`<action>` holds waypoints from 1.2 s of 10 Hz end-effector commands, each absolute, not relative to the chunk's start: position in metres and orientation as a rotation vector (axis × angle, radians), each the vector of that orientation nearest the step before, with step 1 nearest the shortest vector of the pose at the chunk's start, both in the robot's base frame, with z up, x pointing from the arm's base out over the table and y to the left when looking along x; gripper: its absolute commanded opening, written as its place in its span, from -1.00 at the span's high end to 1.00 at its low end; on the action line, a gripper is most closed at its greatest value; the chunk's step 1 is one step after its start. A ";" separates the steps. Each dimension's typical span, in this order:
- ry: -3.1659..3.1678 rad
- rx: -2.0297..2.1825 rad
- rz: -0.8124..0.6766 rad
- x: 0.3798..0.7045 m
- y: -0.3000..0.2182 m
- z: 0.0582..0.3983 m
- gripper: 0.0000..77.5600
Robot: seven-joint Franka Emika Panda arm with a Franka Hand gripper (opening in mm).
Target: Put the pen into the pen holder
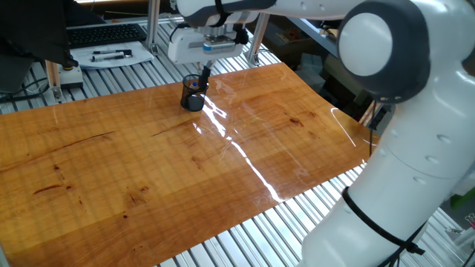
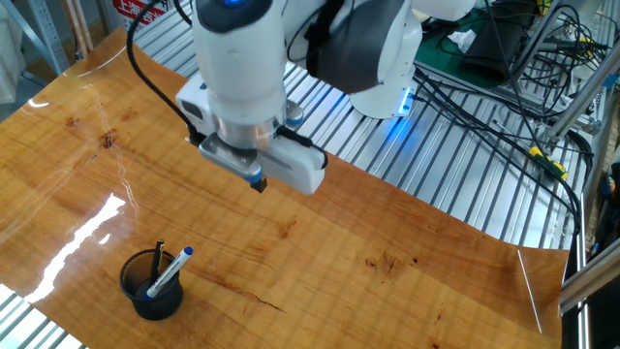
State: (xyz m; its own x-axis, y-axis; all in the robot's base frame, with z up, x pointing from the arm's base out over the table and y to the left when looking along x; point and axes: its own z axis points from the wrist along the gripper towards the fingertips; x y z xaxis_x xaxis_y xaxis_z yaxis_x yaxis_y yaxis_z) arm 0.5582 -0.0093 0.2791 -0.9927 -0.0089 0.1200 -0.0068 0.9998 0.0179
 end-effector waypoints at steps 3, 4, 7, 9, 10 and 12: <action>-3.066 0.011 -0.022 0.560 -0.010 0.290 0.97; -3.066 0.010 -0.019 0.560 -0.010 0.291 0.97; -3.068 -0.003 -0.007 0.563 -0.011 0.297 0.97; -3.071 -0.012 0.001 0.562 -0.009 0.299 0.97; -3.078 -0.024 0.003 0.561 -0.009 0.300 0.97; -3.082 -0.013 -0.002 0.561 -0.010 0.303 0.97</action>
State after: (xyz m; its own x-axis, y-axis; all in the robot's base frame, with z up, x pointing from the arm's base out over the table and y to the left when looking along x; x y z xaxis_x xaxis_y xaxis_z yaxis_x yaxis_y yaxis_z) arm 0.5608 -0.0095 0.2990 -0.9978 0.0138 0.0654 0.0137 0.9999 -0.0015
